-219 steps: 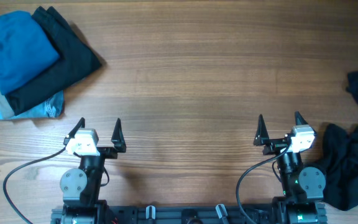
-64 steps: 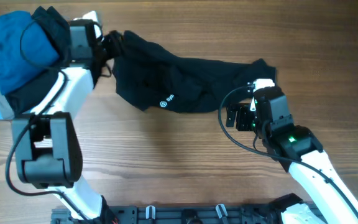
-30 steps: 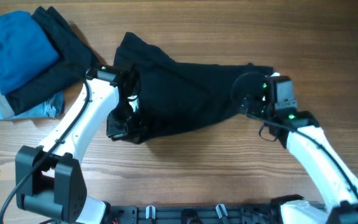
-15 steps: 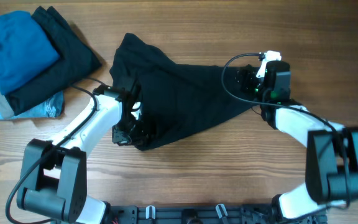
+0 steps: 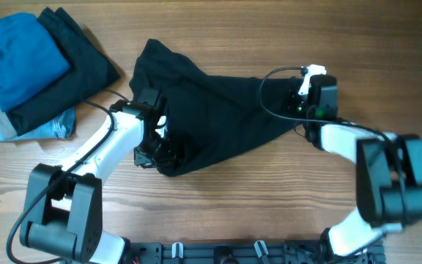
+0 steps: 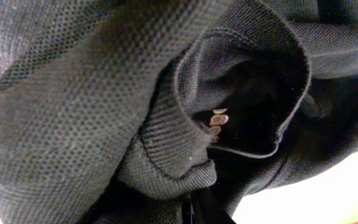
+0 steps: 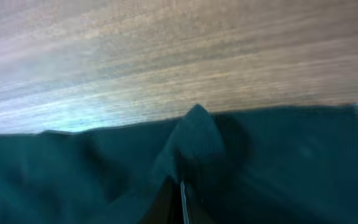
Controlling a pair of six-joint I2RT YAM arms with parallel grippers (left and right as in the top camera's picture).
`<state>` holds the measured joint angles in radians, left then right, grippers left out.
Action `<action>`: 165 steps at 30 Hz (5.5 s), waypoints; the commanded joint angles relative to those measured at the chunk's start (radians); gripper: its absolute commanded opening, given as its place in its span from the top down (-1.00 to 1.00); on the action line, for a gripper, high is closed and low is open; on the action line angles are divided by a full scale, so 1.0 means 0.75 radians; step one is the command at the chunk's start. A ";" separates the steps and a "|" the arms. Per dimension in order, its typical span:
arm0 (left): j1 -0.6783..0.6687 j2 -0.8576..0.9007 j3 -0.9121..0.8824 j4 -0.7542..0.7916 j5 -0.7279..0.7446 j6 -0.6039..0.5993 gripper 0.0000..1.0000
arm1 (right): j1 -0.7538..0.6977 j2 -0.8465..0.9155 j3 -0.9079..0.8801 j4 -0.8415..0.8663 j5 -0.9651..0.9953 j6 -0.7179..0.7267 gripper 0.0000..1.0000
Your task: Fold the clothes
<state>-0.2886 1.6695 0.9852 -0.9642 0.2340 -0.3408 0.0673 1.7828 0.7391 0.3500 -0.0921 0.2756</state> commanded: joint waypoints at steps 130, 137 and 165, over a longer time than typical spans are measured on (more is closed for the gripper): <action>0.336 -0.262 0.797 0.639 -0.115 0.310 0.92 | -0.083 -0.418 1.468 -1.753 0.227 -0.091 0.92; 0.357 0.106 0.797 1.832 -0.148 0.044 0.92 | -0.095 -0.108 1.468 -0.783 0.234 -0.088 0.92; 0.123 0.333 0.384 -0.627 0.096 0.234 0.92 | -0.261 0.026 0.555 -2.230 0.418 0.170 0.91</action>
<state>-0.1947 1.9667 1.2945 -1.4254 0.3397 -0.1841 -0.1215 1.8595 1.1870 -1.3205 0.1883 0.3679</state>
